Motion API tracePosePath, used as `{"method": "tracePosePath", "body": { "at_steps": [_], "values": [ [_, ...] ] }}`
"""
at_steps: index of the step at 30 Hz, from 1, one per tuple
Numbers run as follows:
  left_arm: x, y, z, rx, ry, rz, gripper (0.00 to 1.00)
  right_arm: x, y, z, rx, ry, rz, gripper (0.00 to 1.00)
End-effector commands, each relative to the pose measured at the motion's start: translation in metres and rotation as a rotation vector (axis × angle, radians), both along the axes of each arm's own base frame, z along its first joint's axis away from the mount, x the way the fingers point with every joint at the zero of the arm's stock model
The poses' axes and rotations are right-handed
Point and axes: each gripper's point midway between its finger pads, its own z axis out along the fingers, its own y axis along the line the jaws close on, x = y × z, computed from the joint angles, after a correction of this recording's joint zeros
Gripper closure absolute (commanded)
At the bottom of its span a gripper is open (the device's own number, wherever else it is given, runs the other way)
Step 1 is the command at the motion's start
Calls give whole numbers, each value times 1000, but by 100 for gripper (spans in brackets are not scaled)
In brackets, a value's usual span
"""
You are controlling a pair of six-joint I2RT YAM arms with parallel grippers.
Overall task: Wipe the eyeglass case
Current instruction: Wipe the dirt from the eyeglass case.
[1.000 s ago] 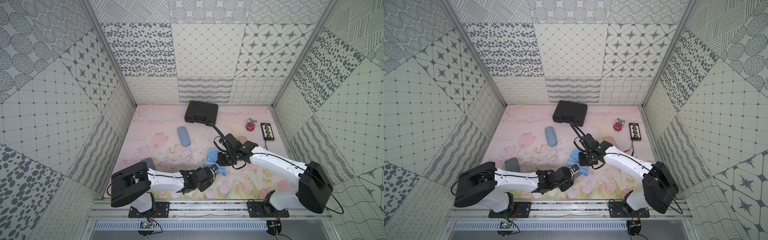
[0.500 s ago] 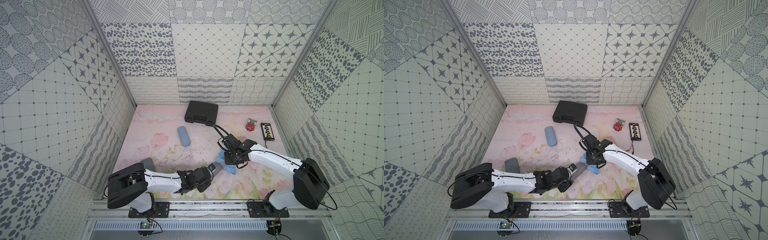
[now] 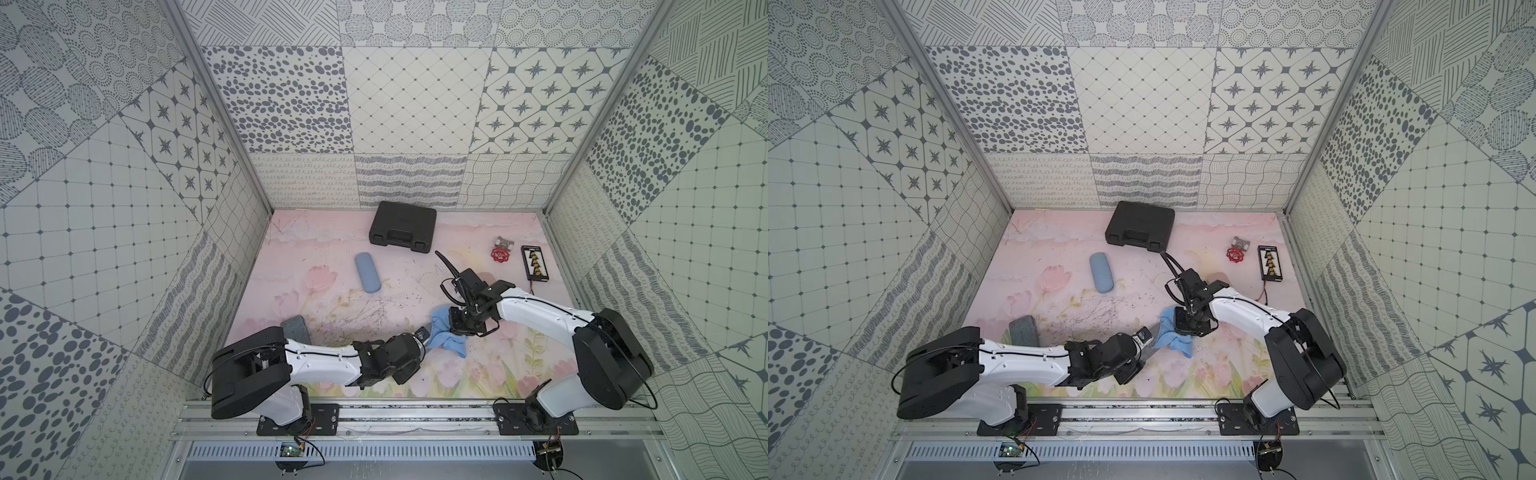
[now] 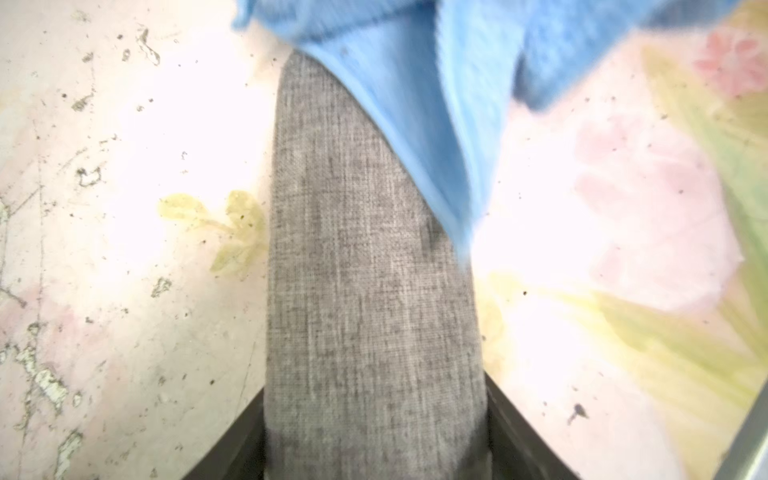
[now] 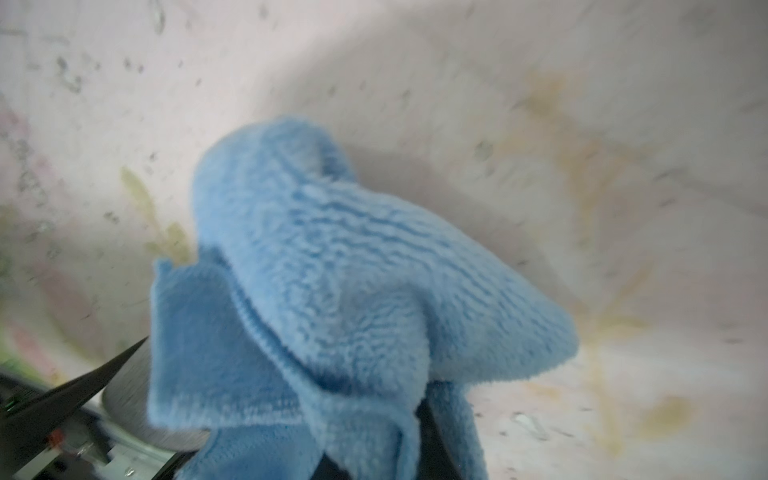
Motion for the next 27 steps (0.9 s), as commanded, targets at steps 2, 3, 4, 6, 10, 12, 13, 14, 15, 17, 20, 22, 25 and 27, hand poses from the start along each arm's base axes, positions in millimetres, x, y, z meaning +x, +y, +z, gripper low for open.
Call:
{"method": "tracePosePath", "body": {
  "at_steps": [2, 3, 4, 6, 10, 12, 13, 14, 15, 17, 20, 22, 25, 27],
  "values": [
    [4, 4, 0, 133, -86, -85, 63, 42, 8, 36, -157, -177, 199, 100],
    [4, 4, 0, 142, -90, -91, 63, 43, 28, 37, -132, -183, 252, 100],
    [4, 4, 1, 151, -97, -101, 63, 41, 49, 36, -108, -177, 307, 100],
    [5, 2, 2, 158, -110, -113, 63, 33, 90, 30, -50, -145, 392, 100],
    [10, 1, 4, 178, -134, -115, 63, 16, 160, 18, 156, -54, 452, 100],
    [11, 2, 4, 187, -135, -107, 63, 2, 179, 16, 264, 8, 455, 100],
    [11, 4, 3, 189, -134, -96, 63, -5, 181, 14, 303, 39, 452, 100],
    [11, 5, 1, 190, -132, -90, 63, -12, 180, 11, 320, 61, 455, 100],
    [10, 7, 0, 189, -125, -78, 63, -18, 174, 6, 321, 81, 456, 100],
    [10, 10, -4, 187, -108, -48, 66, -28, 151, -9, 294, 130, 449, 100],
    [9, 17, -12, 197, -77, 6, 69, -42, 104, -32, 233, 227, 396, 100],
    [9, 20, -16, 212, -55, 42, 70, -44, 70, -41, 187, 250, 334, 100],
    [6, 21, -21, 219, -22, 67, 71, -40, 31, -48, 95, 233, 261, 100],
    [4, 18, -24, 213, -1, 68, 71, -36, 7, -53, -16, 224, 237, 100]
  ]
}}
